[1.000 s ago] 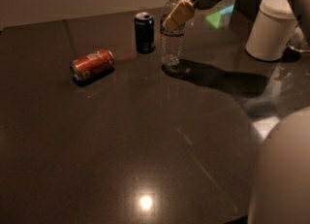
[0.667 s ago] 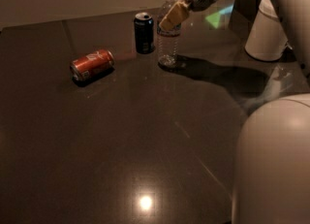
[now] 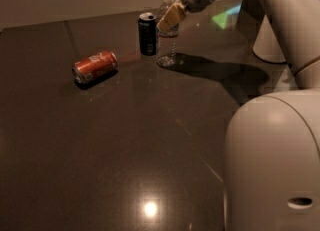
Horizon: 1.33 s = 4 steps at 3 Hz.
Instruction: Move water bottle near pepsi can
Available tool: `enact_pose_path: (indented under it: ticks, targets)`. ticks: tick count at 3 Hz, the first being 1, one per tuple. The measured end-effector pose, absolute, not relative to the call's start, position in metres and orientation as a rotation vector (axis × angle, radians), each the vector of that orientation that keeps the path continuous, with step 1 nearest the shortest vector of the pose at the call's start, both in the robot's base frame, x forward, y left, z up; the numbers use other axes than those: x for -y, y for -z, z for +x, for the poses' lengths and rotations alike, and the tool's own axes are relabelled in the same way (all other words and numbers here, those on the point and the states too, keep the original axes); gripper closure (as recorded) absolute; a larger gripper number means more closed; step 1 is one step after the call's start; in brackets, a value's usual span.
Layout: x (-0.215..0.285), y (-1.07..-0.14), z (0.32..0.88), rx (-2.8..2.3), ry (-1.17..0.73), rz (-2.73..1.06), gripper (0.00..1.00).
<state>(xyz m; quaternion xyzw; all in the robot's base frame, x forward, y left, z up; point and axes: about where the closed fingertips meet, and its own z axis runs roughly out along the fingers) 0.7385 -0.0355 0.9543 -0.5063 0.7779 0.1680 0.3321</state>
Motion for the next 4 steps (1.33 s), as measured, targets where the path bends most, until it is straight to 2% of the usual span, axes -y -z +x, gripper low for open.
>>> enact_pose_path:
  ticks: [1, 2, 3, 4]
  targets:
    - [0.0321, -0.9520, 0.7409, -2.031, -0.441, -1.327, 0.37]
    - [0.0285, -0.9480, 0.7419, -2.033, -0.447, -1.332, 0.06]
    - [0.0267, -0.9459, 0.7425, -2.035, -0.450, -1.335, 0.00]
    - [0.0266, -0.9457, 0.7425, -2.035, -0.450, -1.335, 0.00]
